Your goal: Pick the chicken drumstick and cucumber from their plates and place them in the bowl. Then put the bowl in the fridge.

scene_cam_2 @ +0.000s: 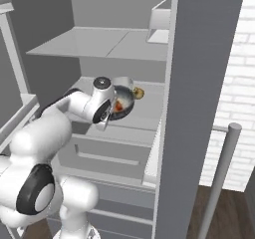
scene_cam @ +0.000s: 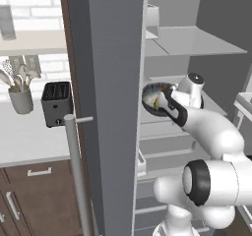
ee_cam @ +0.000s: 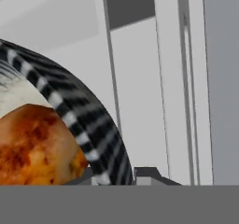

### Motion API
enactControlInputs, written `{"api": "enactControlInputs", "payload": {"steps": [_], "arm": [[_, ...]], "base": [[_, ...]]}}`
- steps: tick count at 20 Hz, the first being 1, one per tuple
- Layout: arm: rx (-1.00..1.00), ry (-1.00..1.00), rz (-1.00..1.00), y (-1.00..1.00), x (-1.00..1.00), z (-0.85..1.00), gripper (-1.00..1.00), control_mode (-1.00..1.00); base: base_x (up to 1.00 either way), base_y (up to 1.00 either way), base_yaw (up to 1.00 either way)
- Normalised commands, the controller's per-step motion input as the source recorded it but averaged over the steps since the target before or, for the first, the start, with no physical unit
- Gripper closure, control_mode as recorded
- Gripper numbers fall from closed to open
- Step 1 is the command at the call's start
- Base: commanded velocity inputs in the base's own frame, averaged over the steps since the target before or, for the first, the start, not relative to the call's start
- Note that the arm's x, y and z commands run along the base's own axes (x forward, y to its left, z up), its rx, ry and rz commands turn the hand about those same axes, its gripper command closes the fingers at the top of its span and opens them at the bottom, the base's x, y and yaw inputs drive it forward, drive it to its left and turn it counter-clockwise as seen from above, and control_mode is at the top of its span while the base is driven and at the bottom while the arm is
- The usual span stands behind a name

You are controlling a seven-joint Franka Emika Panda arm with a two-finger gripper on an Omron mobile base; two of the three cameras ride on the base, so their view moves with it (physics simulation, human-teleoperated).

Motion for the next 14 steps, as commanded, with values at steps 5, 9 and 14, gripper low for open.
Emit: {"api": "enactControlInputs", "payload": {"steps": [5,9,14], "arm": [[0.00,0.00,0.00,0.00,0.45,-0.35,1.00,-1.00],[0.00,0.00,0.00,0.00,0.34,-0.37,1.00,-1.00],[0.00,-0.05,0.00,0.03,0.09,-0.16,-1.00,-1.00]], "base": [[0.00,0.00,0.00],[0.00,0.00,0.00],[0.00,0.00,0.00]]}}
